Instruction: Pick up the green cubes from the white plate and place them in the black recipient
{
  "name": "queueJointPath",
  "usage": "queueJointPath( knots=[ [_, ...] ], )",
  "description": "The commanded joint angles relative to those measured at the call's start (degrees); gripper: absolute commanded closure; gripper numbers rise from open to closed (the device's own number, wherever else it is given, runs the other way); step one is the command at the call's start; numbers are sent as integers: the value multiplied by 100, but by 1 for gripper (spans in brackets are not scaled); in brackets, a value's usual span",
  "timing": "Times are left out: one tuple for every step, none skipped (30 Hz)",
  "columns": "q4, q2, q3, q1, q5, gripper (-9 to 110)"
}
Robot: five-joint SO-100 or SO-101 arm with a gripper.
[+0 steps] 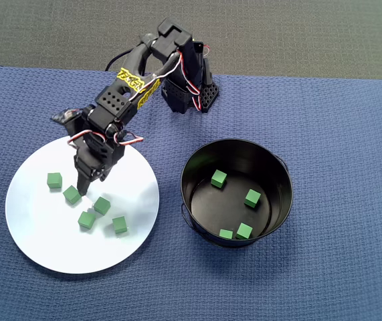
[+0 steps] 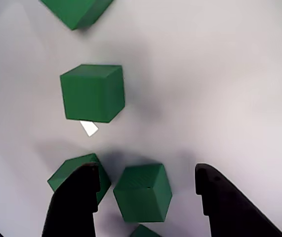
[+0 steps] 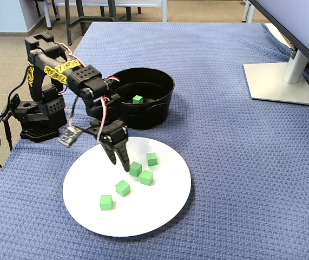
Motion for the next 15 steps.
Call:
queueJointPath(
  knots=[
    [0, -158, -650, -105, -457, 83],
    [9, -237, -729, -114, -466, 83],
    [44, -325, -817, -114, -457, 83],
    [105, -404, -905, -132, -457, 83],
    [149, -483, -984, -149, -466, 83],
    [158, -554, -1055, -149, -466, 83],
    [158, -615, -1116, -149, -483, 83],
    [158, -659, -1178, -149, -501, 83],
    [158, -686, -1204, -149, -527, 83],
    [158, -686, -1222, -158, -545, 83],
    [158, -686, -1230, -167, -563, 83],
    [158, -686, -1230, -185, -571, 83],
    [176, -677, -1230, -211, -589, 83],
    [185, -677, -1222, -237, -598, 83],
    [211, -677, -1213, -281, -624, 83]
  ],
)
